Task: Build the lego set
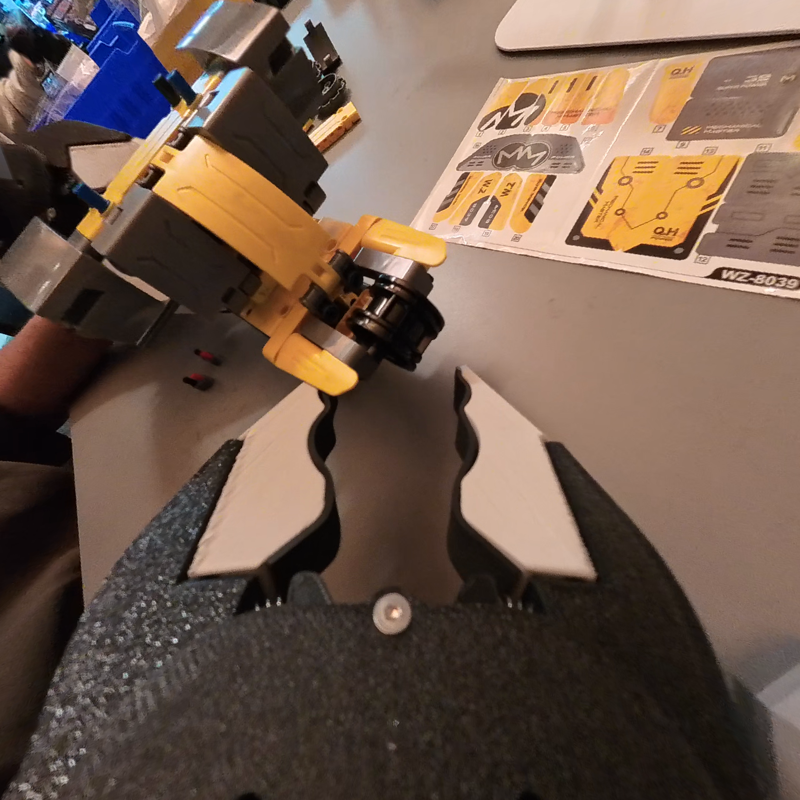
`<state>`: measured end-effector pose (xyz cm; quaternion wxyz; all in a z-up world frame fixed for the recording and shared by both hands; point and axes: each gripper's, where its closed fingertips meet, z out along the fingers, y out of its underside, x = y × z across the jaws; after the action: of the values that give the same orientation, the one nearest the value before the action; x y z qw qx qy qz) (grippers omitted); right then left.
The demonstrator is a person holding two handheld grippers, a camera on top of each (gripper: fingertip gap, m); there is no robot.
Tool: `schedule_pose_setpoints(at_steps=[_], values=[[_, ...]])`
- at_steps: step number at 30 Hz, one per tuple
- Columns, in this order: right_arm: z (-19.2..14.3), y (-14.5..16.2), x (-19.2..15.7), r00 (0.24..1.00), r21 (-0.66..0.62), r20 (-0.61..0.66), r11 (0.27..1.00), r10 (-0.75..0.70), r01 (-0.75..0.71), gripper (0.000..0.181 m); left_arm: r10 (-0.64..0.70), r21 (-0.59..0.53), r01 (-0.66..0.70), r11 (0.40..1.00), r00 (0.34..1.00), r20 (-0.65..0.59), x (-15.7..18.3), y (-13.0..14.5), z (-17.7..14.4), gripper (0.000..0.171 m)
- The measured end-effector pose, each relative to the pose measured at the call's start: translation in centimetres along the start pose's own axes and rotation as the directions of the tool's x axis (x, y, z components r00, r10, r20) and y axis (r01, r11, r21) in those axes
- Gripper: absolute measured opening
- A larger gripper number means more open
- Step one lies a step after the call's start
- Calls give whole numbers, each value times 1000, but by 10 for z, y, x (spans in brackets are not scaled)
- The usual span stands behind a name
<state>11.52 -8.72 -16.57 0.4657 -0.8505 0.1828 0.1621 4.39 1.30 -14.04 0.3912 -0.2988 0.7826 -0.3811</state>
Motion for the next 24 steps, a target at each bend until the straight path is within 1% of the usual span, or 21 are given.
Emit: schedule_pose_setpoints(at_steps=[4,8,11,18,19,21,23,24], values=[[9,8,-7,1000,-39,14,999,-15,16,54,-23,2,23,1000,1000,5,-3,2,0,67],[12,9,-10,999,-46,11,998,-44,45,55,-21,-16,23,1000,996,85,-16,5,0,67],[12,8,-11,999,-43,14,998,-44,45,55,-37,-14,38,999,996,78,-15,7,1,67],[12,8,-11,999,-39,9,998,-45,45,55,-24,-20,25,999,997,74,-14,7,1,69],[12,7,-11,999,-39,7,998,-47,47,55,-31,-6,31,1000,998,48,-11,5,1,73],[12,7,-10,999,-38,4,998,-50,50,54,-83,64,87,994,995,-64,2,-7,-2,83],[12,7,-10,998,-36,-1,998,-56,56,54,-137,107,153,982,981,-138,8,-16,-6,83],[12,6,-10,998,-35,-3,998,-58,58,54,-152,118,171,978,976,-155,9,-18,-7,83]])
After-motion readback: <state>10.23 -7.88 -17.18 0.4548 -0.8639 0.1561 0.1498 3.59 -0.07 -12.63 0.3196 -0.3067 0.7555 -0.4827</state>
